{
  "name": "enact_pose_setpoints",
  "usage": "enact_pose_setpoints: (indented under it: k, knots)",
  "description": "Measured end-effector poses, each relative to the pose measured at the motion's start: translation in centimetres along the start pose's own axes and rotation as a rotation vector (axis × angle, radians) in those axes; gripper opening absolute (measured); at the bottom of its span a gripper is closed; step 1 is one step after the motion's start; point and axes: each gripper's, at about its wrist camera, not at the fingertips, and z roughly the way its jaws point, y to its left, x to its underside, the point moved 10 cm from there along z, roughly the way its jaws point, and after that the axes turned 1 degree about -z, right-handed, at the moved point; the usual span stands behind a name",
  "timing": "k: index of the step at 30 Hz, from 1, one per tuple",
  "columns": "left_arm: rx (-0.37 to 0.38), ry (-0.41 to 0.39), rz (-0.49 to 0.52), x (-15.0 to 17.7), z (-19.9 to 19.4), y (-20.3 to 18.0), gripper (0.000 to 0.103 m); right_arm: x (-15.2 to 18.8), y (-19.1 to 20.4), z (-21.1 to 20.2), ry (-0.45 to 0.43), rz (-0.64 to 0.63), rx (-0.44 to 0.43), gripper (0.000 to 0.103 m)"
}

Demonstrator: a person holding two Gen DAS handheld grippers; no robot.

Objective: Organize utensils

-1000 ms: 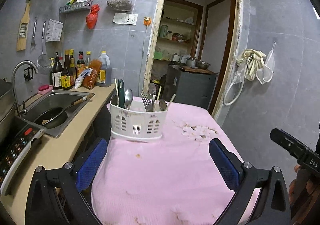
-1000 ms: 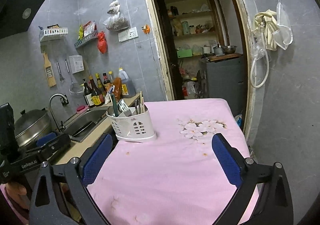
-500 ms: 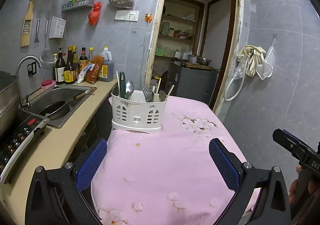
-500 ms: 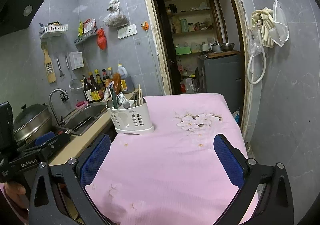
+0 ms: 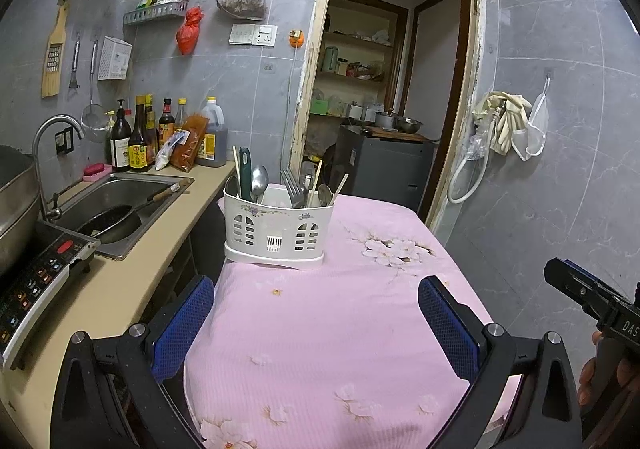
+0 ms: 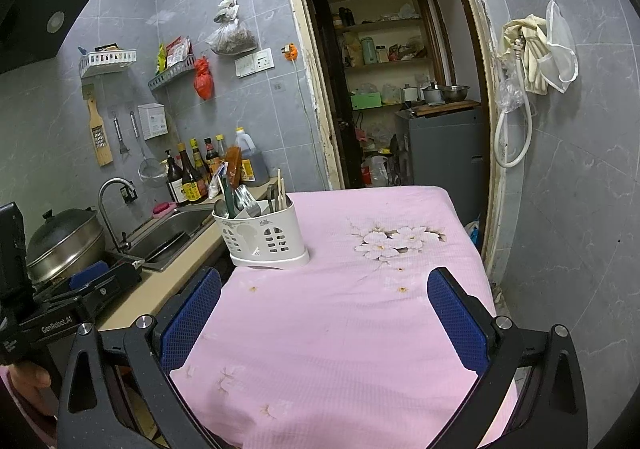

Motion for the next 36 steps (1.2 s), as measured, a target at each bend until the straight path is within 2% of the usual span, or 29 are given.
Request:
enact_pose_setpoints:
  k: [36]
  knots:
    - [-0.003, 0.002, 0.002, -0.05, 0.03, 0.45, 0.103, 0.30, -0.05, 0.02, 0.007, 0.000, -0.001, 0.102]
